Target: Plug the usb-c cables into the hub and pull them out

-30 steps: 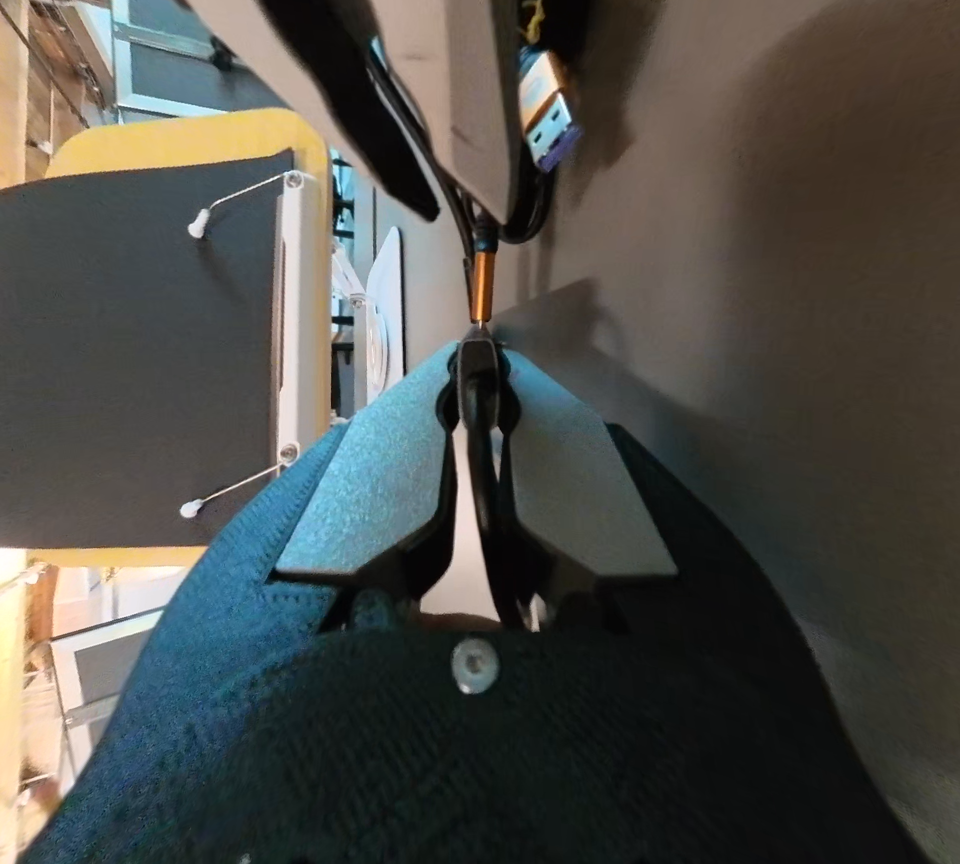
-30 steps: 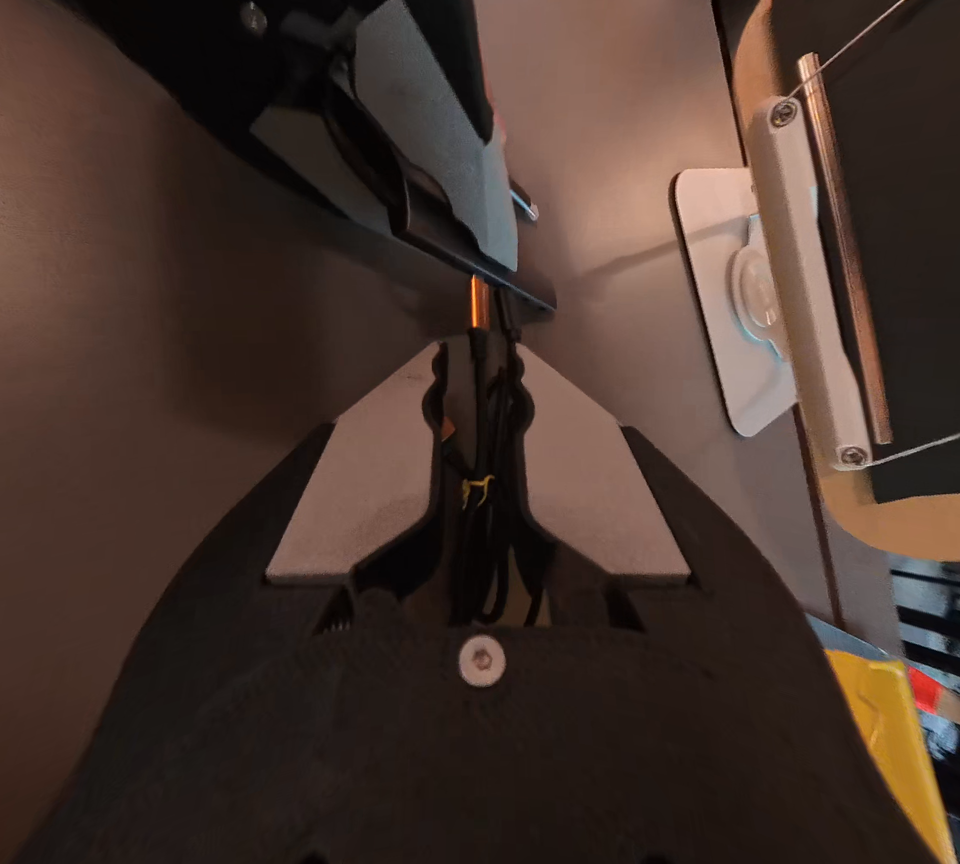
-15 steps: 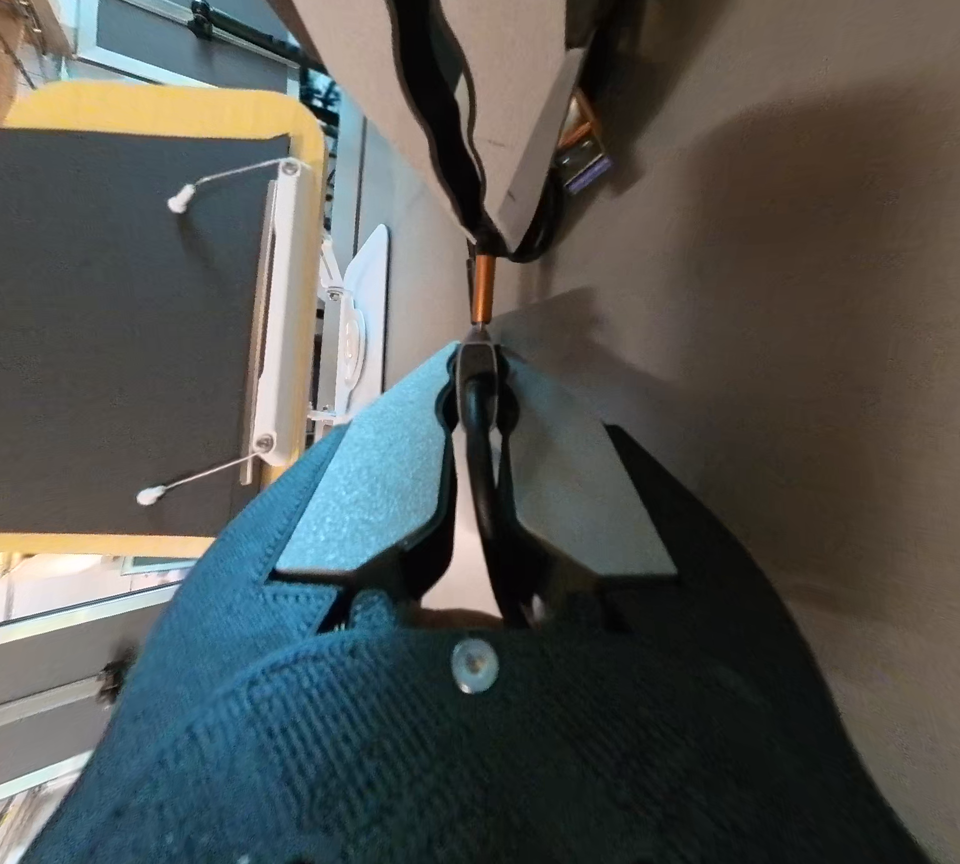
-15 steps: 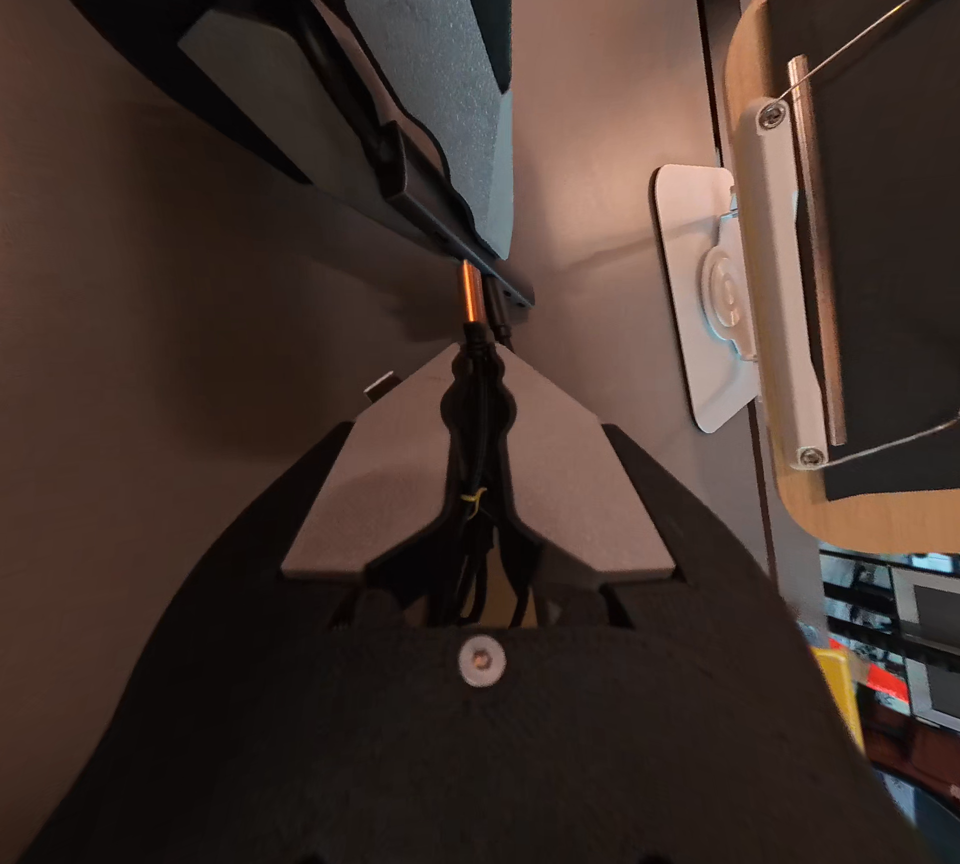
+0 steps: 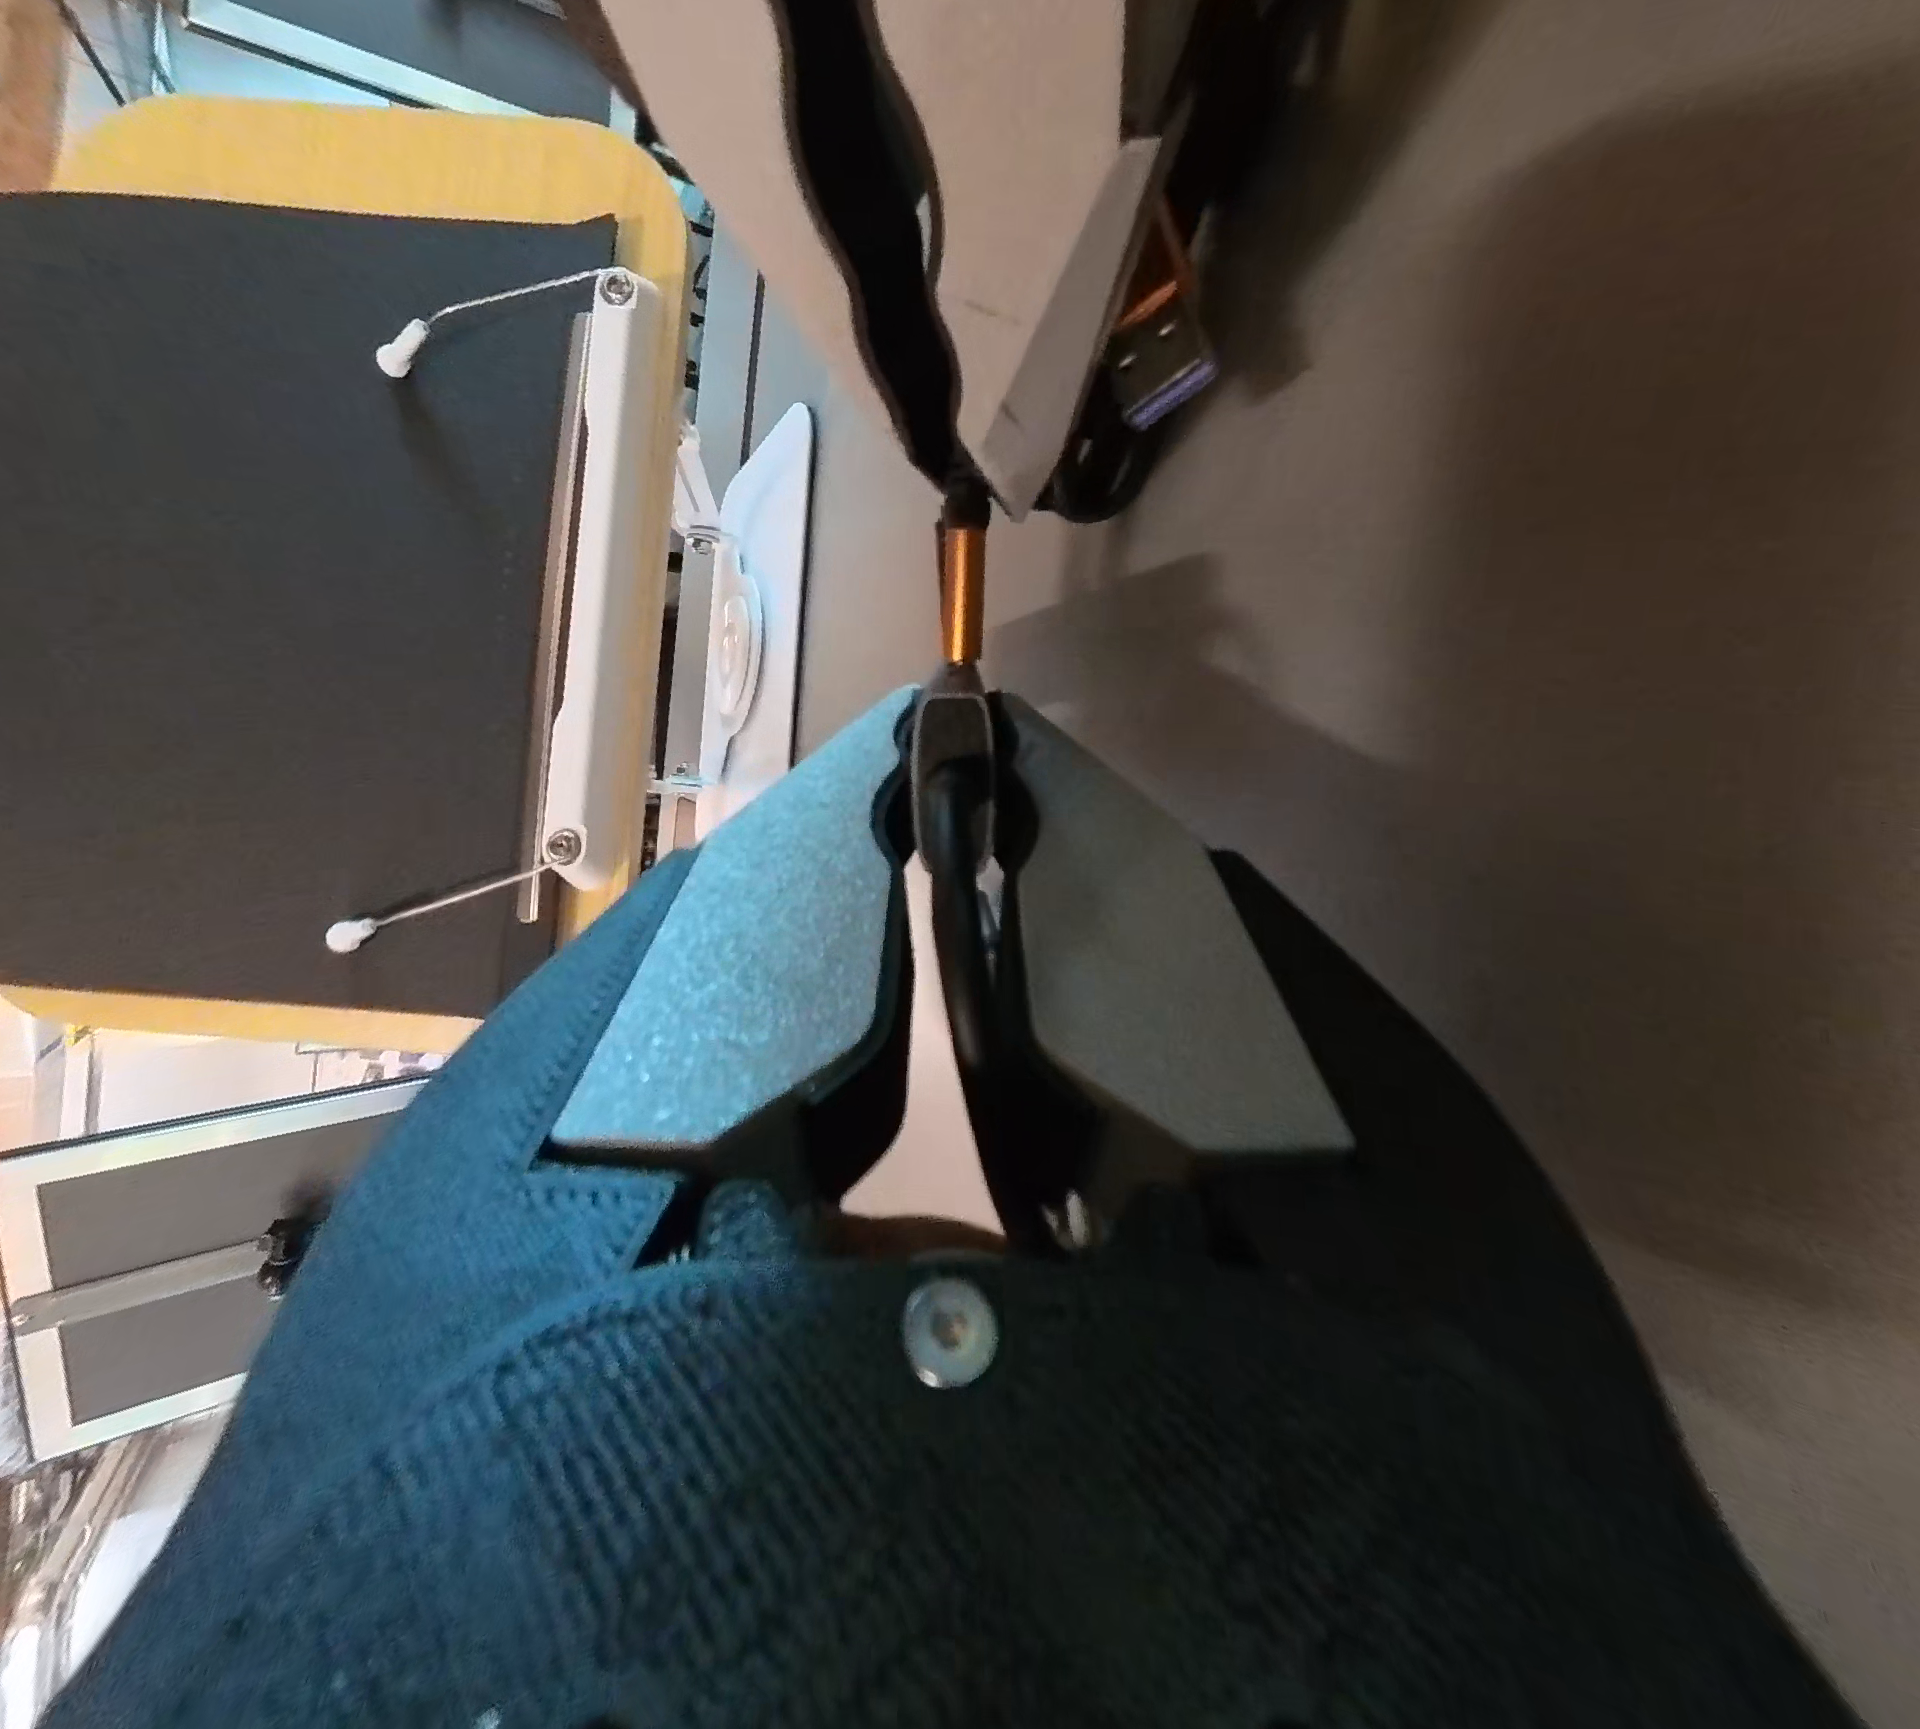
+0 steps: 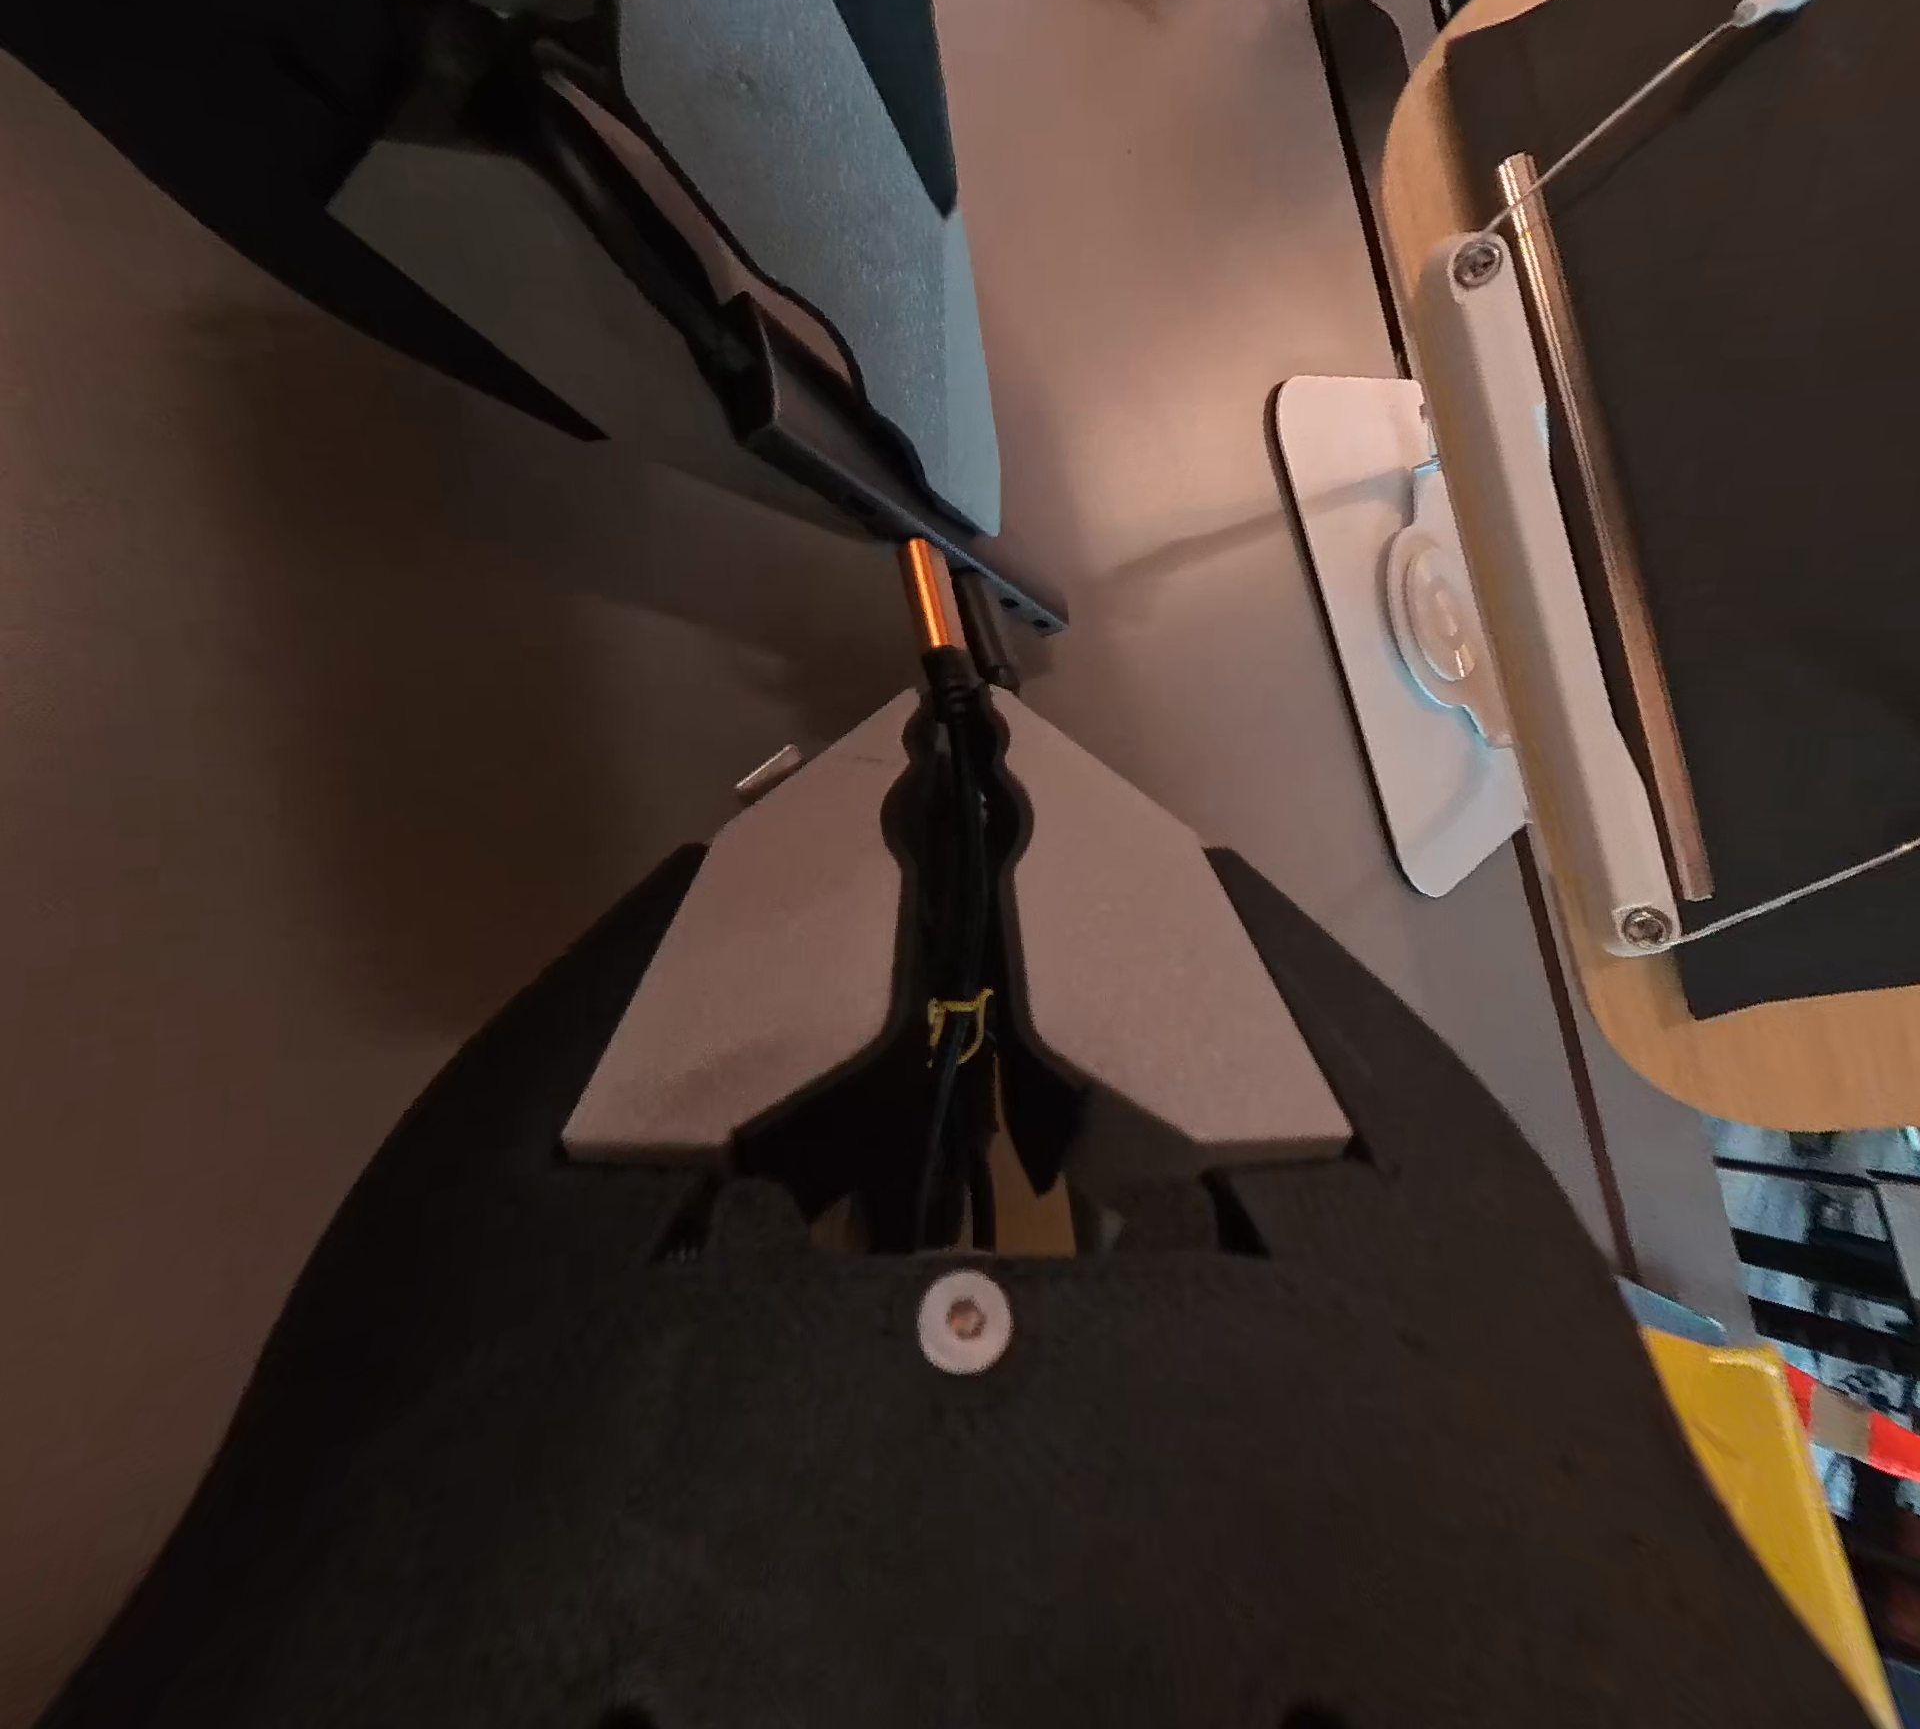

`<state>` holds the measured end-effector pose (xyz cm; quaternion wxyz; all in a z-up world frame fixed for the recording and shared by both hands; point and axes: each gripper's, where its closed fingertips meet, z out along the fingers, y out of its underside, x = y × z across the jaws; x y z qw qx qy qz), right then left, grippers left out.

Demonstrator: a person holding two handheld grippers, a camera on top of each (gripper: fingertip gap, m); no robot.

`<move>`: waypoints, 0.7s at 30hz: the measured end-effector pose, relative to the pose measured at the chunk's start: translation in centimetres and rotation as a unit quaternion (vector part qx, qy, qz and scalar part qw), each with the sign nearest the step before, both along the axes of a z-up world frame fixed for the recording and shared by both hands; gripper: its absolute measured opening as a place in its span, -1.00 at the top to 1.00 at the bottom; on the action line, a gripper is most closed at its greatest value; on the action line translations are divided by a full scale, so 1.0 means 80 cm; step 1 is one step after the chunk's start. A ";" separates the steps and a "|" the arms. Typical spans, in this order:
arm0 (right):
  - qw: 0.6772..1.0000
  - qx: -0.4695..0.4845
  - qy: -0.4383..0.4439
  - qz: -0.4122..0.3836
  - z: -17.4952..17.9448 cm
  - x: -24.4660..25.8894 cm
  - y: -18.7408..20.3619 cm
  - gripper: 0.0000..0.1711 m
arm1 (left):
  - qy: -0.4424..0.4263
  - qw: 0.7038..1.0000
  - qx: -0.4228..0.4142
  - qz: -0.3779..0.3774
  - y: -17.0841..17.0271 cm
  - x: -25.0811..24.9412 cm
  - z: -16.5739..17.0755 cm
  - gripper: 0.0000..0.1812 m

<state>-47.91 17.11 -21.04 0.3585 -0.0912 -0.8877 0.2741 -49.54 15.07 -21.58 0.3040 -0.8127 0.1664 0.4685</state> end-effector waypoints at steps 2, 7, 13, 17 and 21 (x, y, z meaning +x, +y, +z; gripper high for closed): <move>1.000 -0.024 -0.005 0.000 0.002 -0.002 0.000 0.96 | 0.005 1.000 0.006 0.001 0.001 -0.004 0.002 0.91; 0.999 -0.050 -0.006 0.007 0.006 -0.003 -0.007 0.73 | 0.031 0.999 0.017 -0.014 0.007 -0.001 0.008 0.91; 0.997 0.034 0.069 0.001 0.000 -0.010 -0.013 0.84 | 0.027 0.998 0.030 -0.039 0.019 0.018 0.013 0.91; 0.992 0.060 0.111 -0.008 0.006 -0.016 -0.011 0.92 | -0.008 0.997 0.069 -0.041 0.017 0.017 0.019 0.91; 0.984 0.083 0.154 -0.038 0.017 -0.026 0.001 0.96 | -0.116 0.979 0.149 -0.079 0.019 0.036 0.037 0.64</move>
